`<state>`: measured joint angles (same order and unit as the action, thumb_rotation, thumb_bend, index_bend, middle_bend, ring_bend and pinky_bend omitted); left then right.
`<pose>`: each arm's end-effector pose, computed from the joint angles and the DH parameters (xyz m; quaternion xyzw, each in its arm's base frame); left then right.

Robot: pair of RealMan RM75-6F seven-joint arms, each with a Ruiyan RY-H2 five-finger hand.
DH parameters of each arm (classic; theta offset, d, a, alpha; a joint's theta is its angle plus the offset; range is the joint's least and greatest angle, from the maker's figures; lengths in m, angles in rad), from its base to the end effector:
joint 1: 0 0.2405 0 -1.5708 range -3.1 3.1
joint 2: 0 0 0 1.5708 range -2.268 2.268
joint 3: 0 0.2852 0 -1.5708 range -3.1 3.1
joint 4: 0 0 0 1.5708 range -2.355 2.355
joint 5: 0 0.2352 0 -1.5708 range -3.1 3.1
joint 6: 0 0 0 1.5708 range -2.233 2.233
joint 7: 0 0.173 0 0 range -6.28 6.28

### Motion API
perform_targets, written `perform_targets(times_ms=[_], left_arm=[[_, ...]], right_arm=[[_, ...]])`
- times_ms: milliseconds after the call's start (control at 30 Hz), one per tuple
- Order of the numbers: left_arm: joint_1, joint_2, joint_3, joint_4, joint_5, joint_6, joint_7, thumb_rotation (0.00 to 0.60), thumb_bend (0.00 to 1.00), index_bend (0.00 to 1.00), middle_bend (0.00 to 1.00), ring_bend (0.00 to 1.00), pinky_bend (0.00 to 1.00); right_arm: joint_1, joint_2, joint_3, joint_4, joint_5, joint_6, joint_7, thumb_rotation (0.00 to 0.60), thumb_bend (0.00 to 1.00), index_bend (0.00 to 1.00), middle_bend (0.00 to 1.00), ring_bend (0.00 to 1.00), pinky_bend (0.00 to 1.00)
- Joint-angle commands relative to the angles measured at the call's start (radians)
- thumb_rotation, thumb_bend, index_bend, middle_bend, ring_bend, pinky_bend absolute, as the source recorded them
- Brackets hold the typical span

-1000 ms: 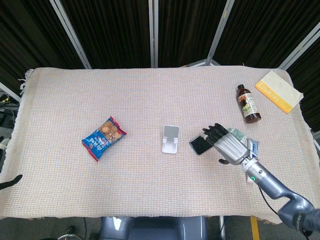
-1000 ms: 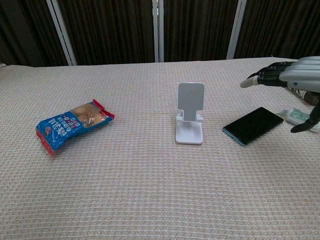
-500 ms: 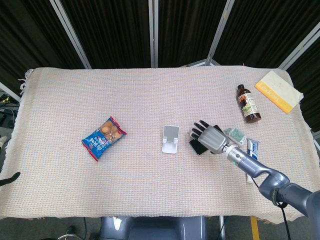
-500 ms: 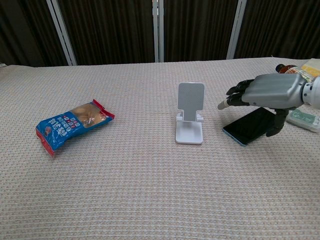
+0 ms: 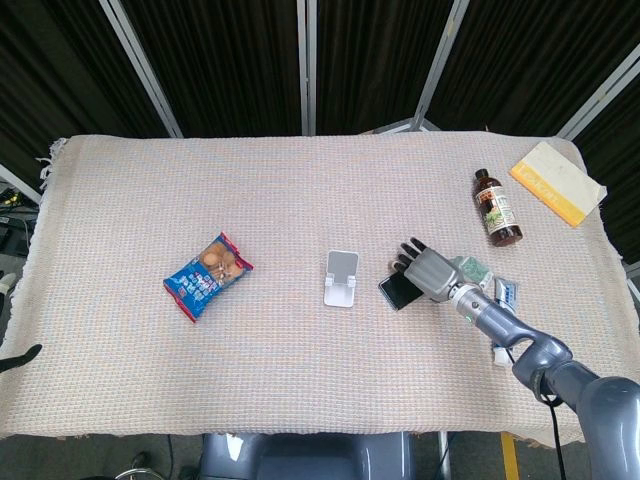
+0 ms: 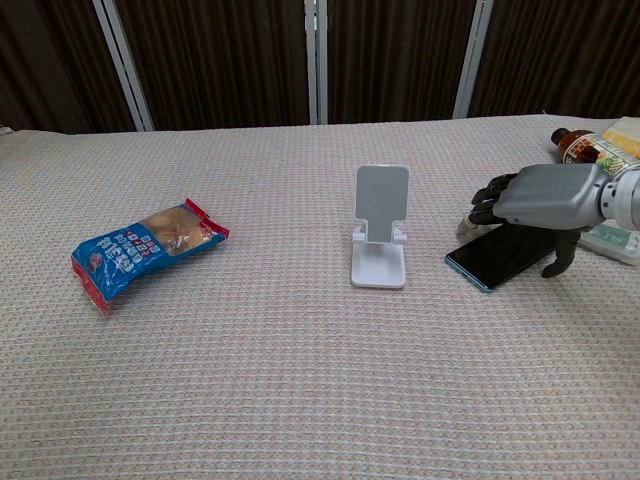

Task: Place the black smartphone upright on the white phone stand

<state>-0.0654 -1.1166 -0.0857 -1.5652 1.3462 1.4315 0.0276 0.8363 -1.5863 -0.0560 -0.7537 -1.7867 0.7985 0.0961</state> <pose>-0.3856 0.2142 0.1640 -0.5546 -0.4103 -0.3326 0.6430 -0.2713 -0.4588 -0.0369 0.8958 -0.1203 0.1804 0.3880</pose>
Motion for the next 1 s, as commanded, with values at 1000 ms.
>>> perform_targets(times_ms=[1000], left_arm=[[0.003, 0.012, 0.010, 0.001, 0.047, 0.019, -0.068, 0.600, 0.00, 0.00, 0.00, 0.00, 0.00]], right_arm=[[-0.047, 0.059, -0.028, 0.088, -0.078, 0.515, -0.126, 0.600, 0.30, 0.55, 0.57, 0.42, 0.30]])
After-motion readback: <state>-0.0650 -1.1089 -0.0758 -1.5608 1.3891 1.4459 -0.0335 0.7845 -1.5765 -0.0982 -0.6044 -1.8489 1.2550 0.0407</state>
